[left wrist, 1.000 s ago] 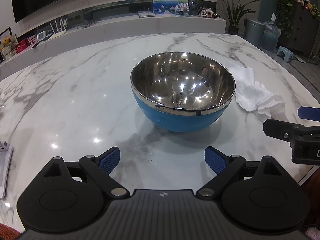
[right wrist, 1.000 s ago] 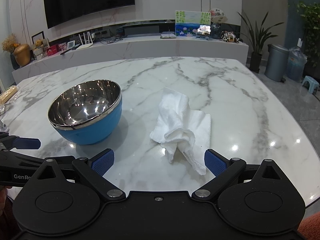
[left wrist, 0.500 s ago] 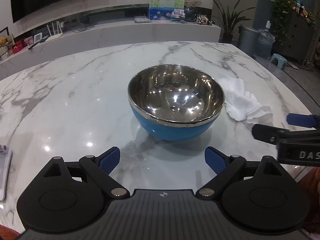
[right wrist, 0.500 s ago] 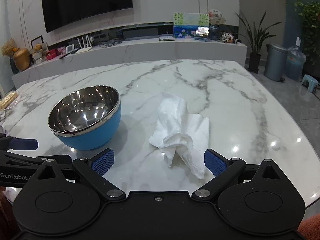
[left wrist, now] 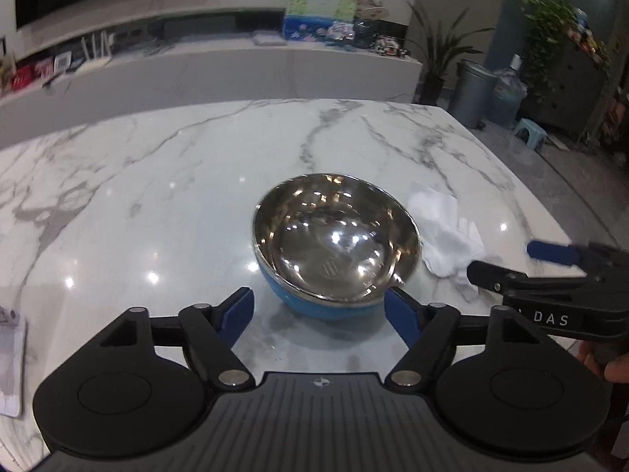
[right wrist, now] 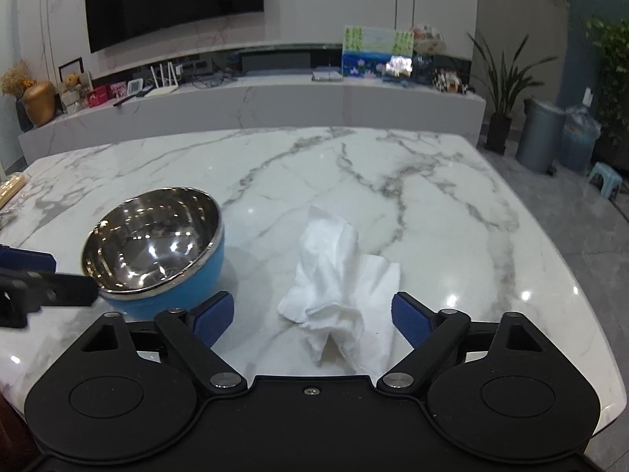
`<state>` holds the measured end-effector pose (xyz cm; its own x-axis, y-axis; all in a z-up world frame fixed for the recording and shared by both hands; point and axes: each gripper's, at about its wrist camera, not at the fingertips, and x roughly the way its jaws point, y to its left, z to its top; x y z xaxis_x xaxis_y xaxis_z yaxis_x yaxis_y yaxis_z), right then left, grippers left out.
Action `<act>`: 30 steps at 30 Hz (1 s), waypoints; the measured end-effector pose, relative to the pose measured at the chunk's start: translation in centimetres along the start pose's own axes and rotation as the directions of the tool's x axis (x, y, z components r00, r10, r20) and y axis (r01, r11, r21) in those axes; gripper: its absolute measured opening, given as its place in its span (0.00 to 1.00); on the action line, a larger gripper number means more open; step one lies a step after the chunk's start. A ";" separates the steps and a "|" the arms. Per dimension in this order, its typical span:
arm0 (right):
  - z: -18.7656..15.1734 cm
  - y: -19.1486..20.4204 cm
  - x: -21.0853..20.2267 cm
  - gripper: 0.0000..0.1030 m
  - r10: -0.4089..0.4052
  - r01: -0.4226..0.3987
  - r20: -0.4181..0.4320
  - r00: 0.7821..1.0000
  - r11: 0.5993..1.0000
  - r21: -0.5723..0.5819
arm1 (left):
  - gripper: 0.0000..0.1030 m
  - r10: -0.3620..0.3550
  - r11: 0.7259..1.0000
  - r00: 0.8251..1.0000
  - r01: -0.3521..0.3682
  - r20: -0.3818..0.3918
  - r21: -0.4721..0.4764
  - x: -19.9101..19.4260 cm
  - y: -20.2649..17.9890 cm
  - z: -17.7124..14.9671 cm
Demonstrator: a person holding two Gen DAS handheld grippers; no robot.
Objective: Clean bowl
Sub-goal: 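Grasp the bowl rim with the left tool while the right tool grasps the white cloth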
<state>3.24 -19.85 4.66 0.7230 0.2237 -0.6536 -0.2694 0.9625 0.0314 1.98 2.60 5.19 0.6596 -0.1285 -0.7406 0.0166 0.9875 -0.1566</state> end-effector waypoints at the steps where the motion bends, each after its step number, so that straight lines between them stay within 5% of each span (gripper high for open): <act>1: 0.2 -0.2 0.3 0.79 0.002 -0.002 -0.009 1.000 1.000 0.007 | 0.62 -0.006 1.000 1.000 0.005 -0.006 -0.012 0.2 0.3 0.2; 10: 1.8 -0.9 4.1 0.56 0.008 -0.008 -0.076 0.997 1.000 0.003 | 0.46 -0.031 0.995 0.997 0.024 -0.076 -0.094 2.6 2.4 2.2; 21: 2.2 -1.1 7.4 0.43 0.000 -0.001 -0.138 0.990 1.000 -0.005 | 0.30 -0.017 0.994 0.989 0.001 -0.146 -0.106 5.3 3.3 3.1; 30: 2.0 -1.0 8.6 0.17 -0.014 0.011 -0.174 0.985 1.000 -0.018 | 0.19 -0.024 0.996 0.989 0.010 -0.145 -0.094 5.8 3.9 2.9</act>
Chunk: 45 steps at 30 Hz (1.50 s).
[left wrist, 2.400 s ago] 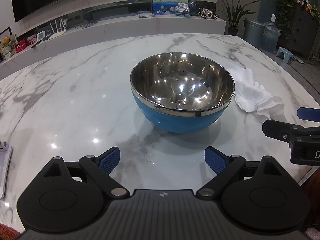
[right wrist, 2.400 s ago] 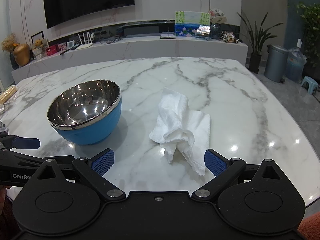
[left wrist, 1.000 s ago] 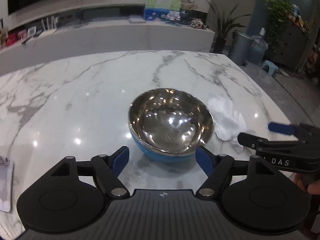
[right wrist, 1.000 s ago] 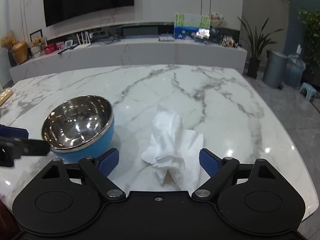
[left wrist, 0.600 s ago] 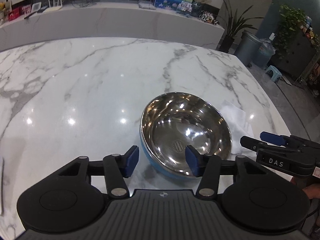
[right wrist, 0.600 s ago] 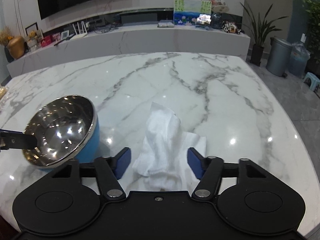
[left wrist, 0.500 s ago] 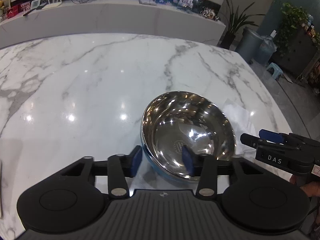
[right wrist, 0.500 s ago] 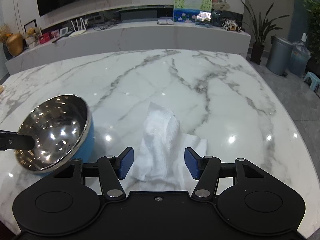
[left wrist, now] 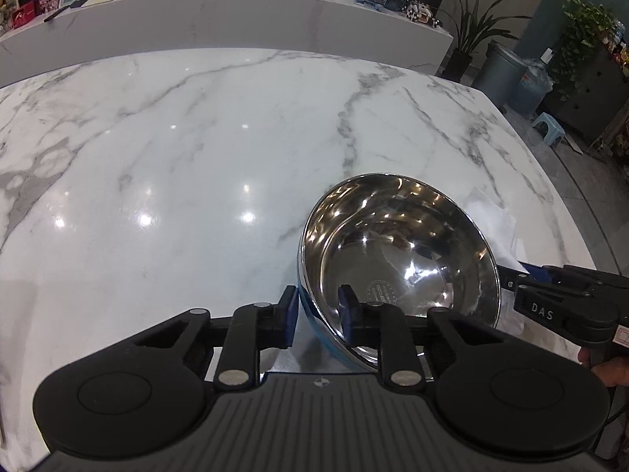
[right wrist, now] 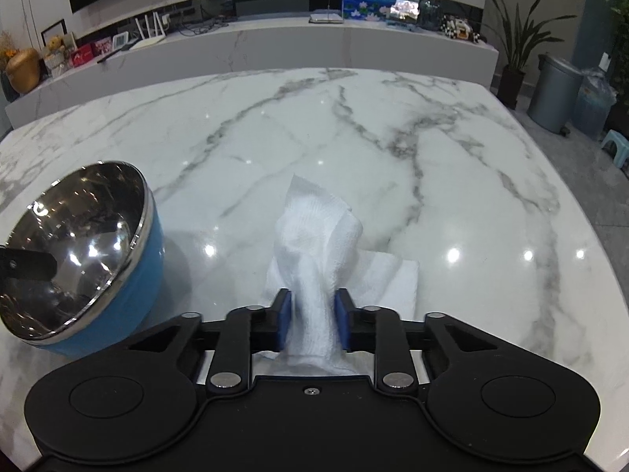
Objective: Clean bowl
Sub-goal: 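Grasp the bowl rim with the left tool while the right tool grasps the white cloth, then tilt the held bowl with the left tool while the right tool brings the cloth inside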
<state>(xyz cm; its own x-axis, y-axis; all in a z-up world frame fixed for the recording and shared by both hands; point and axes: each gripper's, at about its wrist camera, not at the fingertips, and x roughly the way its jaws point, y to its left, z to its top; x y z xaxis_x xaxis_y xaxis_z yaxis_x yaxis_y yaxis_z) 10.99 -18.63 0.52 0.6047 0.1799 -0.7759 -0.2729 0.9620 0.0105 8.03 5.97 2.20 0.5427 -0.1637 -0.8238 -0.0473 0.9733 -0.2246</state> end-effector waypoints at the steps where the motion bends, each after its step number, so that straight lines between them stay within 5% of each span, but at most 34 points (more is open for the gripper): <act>1: 0.0 0.1 0.0 0.14 -0.004 0.004 -0.002 1.000 1.000 -0.006 | 0.19 -0.001 1.000 1.000 0.001 0.001 0.002 0.0 0.0 0.0; 8: 1.0 0.0 -1.6 0.11 0.009 -0.009 0.018 1.000 1.000 -0.022 | 0.14 -0.006 1.000 1.000 0.006 0.016 0.017 0.4 0.0 0.2; 15: 4.4 1.5 -6.5 0.11 0.194 -0.191 0.070 0.978 0.980 -0.053 | 0.12 -0.009 1.000 1.000 0.009 0.017 0.026 0.8 -0.2 0.2; 21: 5.4 5.5 -6.8 0.11 0.300 -0.304 -0.048 0.953 0.935 -0.181 | 0.12 -0.004 0.999 1.000 0.003 0.018 0.035 0.8 -0.4 0.0; 28: 5.9 8.5 -5.1 0.11 0.246 -0.299 -0.190 0.951 0.892 -0.339 | 0.15 -0.016 0.999 1.000 0.017 -0.017 0.042 0.9 -0.2 0.0; 39: 5.7 10.0 -2.0 0.11 0.236 -0.389 -0.405 0.884 0.851 -0.353 | 0.13 -0.013 0.996 1.000 0.015 -0.020 0.089 1.1 -0.6 -0.1; 45: 5.5 11.6 -1.3 0.11 0.145 -0.384 -0.466 0.873 0.793 -0.473 | 0.13 -0.002 0.994 1.000 0.003 -0.014 0.112 1.1 -0.8 -0.1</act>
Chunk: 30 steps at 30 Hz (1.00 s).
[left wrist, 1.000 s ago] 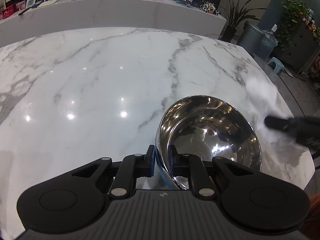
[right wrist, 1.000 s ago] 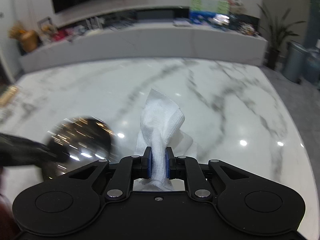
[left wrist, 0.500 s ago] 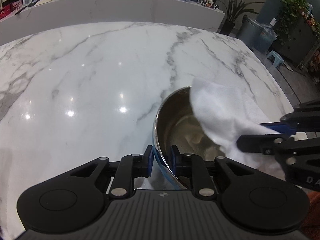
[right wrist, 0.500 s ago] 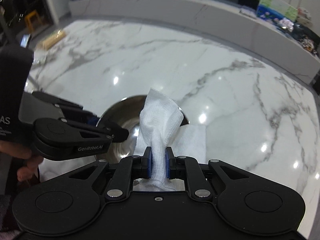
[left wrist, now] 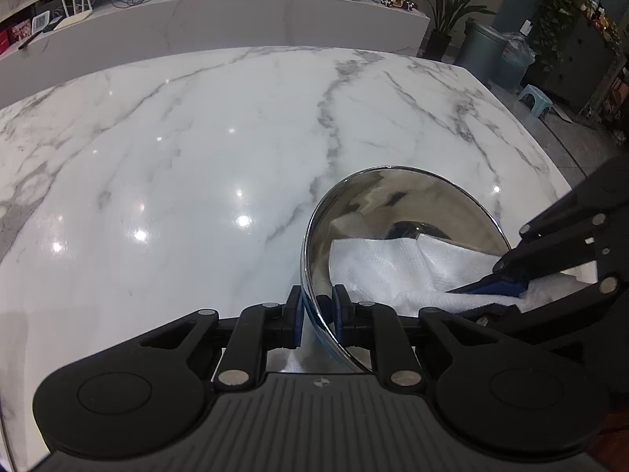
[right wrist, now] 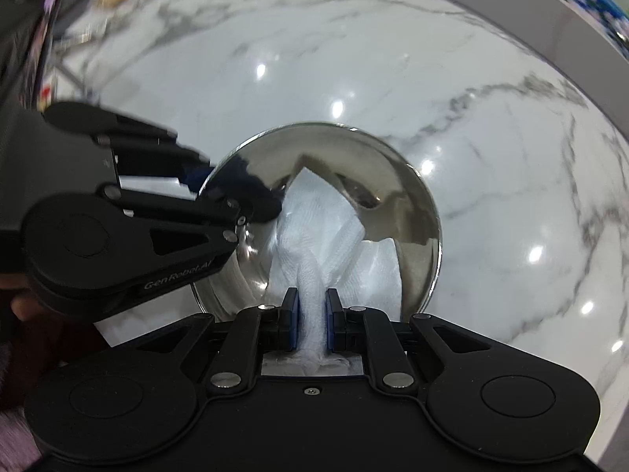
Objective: Clean bowl
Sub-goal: 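Tilt the held bowl with the left tool while the right tool brings the cloth inside, then wipe the cloth around the bowl interior with the right tool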
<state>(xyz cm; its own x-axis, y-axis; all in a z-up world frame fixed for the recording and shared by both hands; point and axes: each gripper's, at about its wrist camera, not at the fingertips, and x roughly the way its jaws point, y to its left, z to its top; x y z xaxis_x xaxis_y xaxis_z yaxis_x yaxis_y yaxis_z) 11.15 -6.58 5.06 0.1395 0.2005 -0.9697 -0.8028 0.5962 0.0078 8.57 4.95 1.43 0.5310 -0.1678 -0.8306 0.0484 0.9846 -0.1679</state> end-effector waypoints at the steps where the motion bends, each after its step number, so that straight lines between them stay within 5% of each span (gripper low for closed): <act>1: 0.1 0.2 0.1 0.11 -0.018 0.018 -0.010 1.000 1.000 -0.026 | 0.13 0.000 1.000 1.000 0.000 0.000 0.000 0.0 0.0 0.0; 5: -0.1 1.7 0.4 0.10 -0.164 0.162 0.004 0.986 0.972 -0.172 | 0.13 0.000 1.000 1.000 0.000 0.001 0.002 0.0 0.0 0.0; 12: -0.8 1.4 0.1 0.11 -0.166 0.164 0.004 0.986 0.974 -0.156 | 0.16 -0.029 0.999 0.999 0.028 -0.030 -0.029 0.0 0.4 -0.1; 18: -0.7 1.7 0.1 0.10 -0.164 0.161 -0.009 0.986 0.975 -0.153 | 0.45 -0.115 0.990 0.983 0.101 -0.143 -0.101 0.6 1.2 -0.4; 21: 0.0 1.9 0.5 0.10 -0.156 0.152 -0.013 0.988 0.977 -0.146 | 0.44 -0.137 0.986 0.978 0.120 -0.156 -0.114 0.4 1.4 -0.4; 25: 0.3 2.1 0.6 0.10 -0.148 0.144 -0.021 0.989 0.979 -0.144 | 0.26 -0.152 0.984 0.976 0.135 -0.157 -0.113 0.3 1.4 -0.4; 30: 0.7 1.8 0.6 0.10 -0.123 0.116 -0.054 0.991 0.986 -0.117 | 0.21 -0.134 0.986 0.981 0.119 -0.141 -0.116 0.3 1.4 -0.3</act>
<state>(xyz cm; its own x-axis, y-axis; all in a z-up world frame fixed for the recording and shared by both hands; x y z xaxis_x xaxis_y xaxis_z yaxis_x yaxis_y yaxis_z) 10.21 -4.84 4.68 0.2061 0.0834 -0.9750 -0.8432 0.5207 -0.1337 8.56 6.25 0.78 0.3947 -0.3039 -0.8671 0.0128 0.9455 -0.3255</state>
